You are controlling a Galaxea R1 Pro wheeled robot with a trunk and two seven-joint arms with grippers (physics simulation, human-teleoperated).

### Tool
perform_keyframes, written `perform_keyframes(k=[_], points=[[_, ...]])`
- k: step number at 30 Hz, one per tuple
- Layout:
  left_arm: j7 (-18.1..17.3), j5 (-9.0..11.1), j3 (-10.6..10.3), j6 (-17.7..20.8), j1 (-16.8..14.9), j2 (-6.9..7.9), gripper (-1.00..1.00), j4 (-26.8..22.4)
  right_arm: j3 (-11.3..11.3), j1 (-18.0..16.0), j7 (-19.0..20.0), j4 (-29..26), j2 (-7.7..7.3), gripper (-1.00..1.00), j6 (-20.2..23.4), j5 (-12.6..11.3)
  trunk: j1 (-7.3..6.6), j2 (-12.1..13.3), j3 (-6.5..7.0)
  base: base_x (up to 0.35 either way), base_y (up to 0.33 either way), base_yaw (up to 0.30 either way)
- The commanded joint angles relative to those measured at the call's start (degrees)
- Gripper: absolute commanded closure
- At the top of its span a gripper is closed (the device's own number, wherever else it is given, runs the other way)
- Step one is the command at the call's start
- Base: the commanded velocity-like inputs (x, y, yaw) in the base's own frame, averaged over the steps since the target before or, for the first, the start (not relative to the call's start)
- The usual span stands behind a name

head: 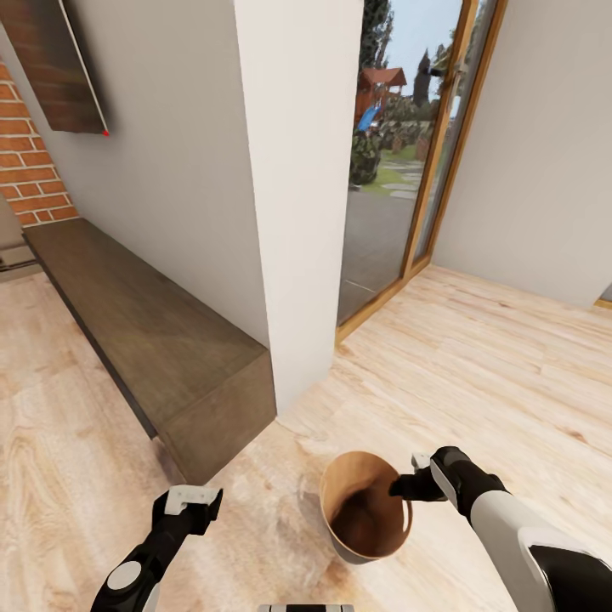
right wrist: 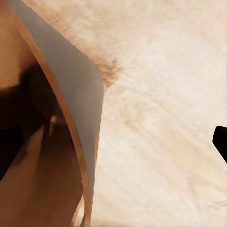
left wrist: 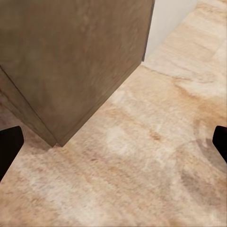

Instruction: Put the three can of soda from the living room inside the tash can in the kitchen.

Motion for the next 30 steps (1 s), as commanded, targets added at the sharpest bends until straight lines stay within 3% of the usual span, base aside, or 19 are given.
perform_keyframes(k=[1,14,30], points=[[0.0,0.0,0.0,0.0,0.0,0.0,-1.0,0.0,0.0,0.0,0.01,0.02,0.0,-1.0,0.0,0.0,0.0,0.0,0.0,-0.021,0.115,0.0],[0.0,-0.01,0.0,-0.07,0.0,0.0,-1.0,0.0,0.0,0.0,0.16,0.0,-0.01,-1.0,0.0,0.0,0.0,0.0,0.0,-0.004,0.024,0.0],[0.0,-0.1,0.0,-0.07,0.0,0.0,-1.0,0.0,0.0,0.0,0.34,0.0,-0.01,-1.0,0.0,0.0,0.39,-0.2,-3.32,0.0,0.0,0.0]])
